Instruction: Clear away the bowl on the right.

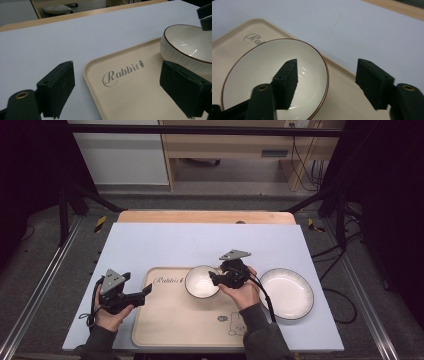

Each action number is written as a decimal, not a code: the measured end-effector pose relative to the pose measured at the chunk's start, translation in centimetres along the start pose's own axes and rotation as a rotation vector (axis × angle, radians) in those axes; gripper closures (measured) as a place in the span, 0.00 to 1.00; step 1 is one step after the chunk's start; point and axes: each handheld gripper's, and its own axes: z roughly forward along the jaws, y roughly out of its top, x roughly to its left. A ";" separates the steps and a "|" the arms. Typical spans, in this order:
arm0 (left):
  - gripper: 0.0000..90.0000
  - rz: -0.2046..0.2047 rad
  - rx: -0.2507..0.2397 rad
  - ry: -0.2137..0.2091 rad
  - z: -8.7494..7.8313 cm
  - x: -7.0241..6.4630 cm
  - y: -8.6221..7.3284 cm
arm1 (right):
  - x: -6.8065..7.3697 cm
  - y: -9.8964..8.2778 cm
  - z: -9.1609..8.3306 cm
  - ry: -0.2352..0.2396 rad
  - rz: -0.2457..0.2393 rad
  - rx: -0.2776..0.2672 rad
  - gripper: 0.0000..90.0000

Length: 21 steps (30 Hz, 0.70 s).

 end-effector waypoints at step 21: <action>0.13 -0.007 -0.008 0.000 -0.2 0.1 0.1 | -2.8 -3.4 -7.3 -0.036 0.021 -0.273 0.13</action>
